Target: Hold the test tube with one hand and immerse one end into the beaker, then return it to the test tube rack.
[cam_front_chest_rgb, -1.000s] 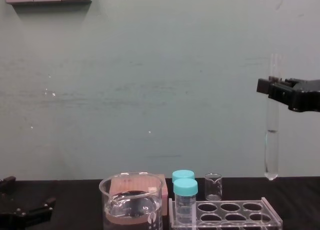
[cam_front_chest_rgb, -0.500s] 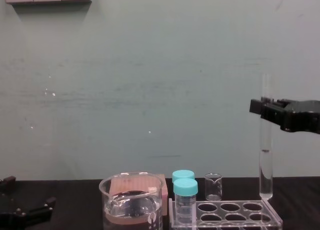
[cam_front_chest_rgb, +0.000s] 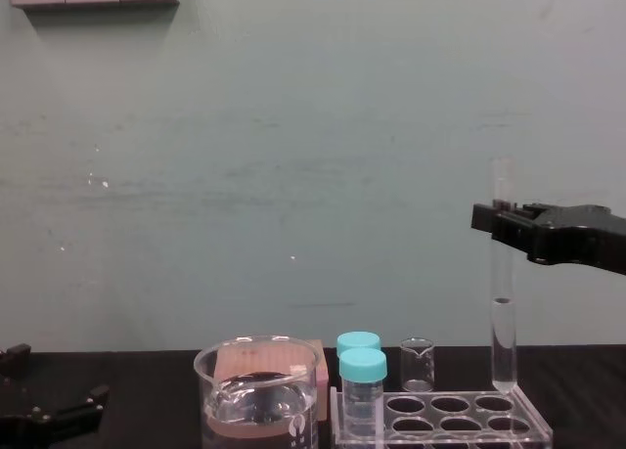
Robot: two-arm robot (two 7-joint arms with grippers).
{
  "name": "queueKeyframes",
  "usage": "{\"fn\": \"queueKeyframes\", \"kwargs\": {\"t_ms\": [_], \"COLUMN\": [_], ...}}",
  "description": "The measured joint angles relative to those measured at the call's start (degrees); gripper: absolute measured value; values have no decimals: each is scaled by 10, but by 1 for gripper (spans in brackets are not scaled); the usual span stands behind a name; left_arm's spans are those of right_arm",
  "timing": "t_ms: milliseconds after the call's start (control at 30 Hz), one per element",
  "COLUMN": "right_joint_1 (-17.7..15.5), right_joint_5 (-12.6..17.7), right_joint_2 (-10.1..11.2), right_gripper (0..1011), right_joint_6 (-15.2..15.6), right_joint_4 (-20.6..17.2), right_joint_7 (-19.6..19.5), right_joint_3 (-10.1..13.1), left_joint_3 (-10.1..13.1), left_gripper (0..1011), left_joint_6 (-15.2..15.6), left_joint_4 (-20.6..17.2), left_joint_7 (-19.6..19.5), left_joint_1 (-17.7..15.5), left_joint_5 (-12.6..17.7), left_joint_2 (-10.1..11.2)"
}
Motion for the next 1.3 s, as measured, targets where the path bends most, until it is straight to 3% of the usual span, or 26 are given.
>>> {"fn": "queueKeyframes", "kwargs": {"t_ms": [500, 1300], "right_joint_1": [20, 20], "right_joint_5": [-5, -11], "right_joint_2": [-11, -10], "right_gripper": [225, 226], "right_joint_6": [5, 22], "right_joint_4": [38, 50], "right_joint_7": [8, 7], "right_joint_3": [-11, -21], "left_joint_3": [0, 0], "left_gripper": [1000, 1000], "left_joint_6": [0, 0], "left_joint_4": [0, 0], "left_joint_7": [0, 0], "left_joint_1": [0, 0], "left_joint_5": [0, 0], "left_joint_2": [0, 0]}}
